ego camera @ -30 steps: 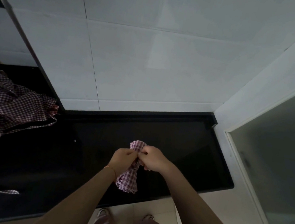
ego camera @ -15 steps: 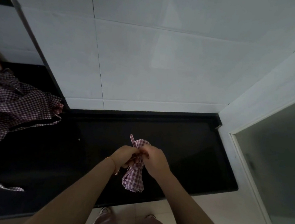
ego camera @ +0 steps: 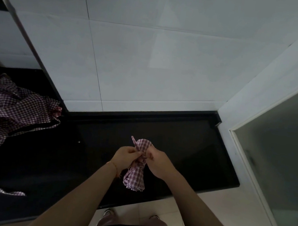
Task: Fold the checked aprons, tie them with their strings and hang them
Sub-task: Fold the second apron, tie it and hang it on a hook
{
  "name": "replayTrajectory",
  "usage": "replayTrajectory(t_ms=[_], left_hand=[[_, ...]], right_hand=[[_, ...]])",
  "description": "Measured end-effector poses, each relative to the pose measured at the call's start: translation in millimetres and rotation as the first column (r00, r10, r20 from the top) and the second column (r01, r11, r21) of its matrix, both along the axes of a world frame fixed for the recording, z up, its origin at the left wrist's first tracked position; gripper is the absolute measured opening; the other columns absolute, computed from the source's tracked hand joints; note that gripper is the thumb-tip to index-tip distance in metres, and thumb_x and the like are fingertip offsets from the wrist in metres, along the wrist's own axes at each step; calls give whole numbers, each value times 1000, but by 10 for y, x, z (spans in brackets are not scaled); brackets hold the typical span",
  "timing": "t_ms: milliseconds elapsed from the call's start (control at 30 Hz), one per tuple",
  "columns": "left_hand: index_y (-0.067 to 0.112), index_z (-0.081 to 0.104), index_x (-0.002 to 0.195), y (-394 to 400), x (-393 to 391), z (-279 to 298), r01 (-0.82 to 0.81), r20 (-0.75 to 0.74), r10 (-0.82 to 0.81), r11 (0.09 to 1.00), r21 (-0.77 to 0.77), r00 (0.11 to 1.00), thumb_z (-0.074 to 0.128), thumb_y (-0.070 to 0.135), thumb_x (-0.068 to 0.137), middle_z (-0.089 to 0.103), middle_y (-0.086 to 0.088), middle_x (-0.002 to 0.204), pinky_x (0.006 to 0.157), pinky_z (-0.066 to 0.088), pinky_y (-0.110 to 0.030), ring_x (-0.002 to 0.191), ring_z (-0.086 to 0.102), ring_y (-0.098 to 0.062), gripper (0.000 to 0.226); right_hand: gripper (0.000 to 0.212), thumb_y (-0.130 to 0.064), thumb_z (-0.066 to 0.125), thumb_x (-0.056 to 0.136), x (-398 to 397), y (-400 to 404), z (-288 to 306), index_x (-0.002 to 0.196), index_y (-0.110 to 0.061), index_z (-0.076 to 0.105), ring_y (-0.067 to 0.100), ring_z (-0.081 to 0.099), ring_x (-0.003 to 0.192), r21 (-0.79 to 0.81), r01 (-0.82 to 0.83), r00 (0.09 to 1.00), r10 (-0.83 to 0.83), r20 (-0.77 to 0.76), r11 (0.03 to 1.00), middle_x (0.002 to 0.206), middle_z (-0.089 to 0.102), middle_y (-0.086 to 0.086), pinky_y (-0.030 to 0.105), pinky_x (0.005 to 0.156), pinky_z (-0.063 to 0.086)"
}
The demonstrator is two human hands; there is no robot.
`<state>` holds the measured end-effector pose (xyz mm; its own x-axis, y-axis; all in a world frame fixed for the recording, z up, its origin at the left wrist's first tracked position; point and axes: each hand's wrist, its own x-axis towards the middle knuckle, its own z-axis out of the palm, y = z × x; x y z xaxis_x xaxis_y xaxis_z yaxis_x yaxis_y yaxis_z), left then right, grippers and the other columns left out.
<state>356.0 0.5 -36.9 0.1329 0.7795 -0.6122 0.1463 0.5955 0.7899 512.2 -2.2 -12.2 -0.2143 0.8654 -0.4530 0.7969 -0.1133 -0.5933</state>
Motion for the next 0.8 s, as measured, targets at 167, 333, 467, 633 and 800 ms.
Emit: replayTrajectory(t_ms=[167,333,467,633,800], left_hand=[[12,65,97,20,29,-9,-12,-66,14,999,39,998,57,10,97,68,-3,85,50,47,-10,63,64,-1,9],[22,64,101,27,65,-50,133,-179,-109,982,130,978,57,13,96,68,3,101,84,53,-25,95,65,-10,12],[21,65,95,26,89,-41,127,-229,-92,981,145,969,59,23,96,69,2,94,68,48,-16,87,66,-7,6],[22,66,93,30,44,-17,86,-282,-32,979,182,959,70,31,89,72,5,88,77,55,-22,83,68,-4,10],[24,64,85,59,35,-23,75,-350,-7,981,180,937,81,35,77,70,5,82,74,58,-27,78,68,-8,22]], right_hand=[[10,-14,51,96,-4,8,-23,88,-18,56,16,58,80,-225,229,950,-268,-161,947,94,62,8,33,77,54],[18,-10,65,87,-51,-39,-15,89,-21,51,9,58,79,-29,257,950,-258,-175,966,90,58,-3,21,68,50],[16,-12,60,93,-167,-47,-62,94,-25,52,6,62,84,89,120,990,-113,-79,989,92,61,-5,32,81,57],[12,-16,58,96,-215,-15,-46,102,-24,53,10,61,90,112,48,999,-47,-8,993,98,61,-3,31,85,54],[12,-12,57,96,-200,-37,-49,104,-21,55,10,61,92,177,82,993,-96,70,981,98,61,-5,26,83,52]])
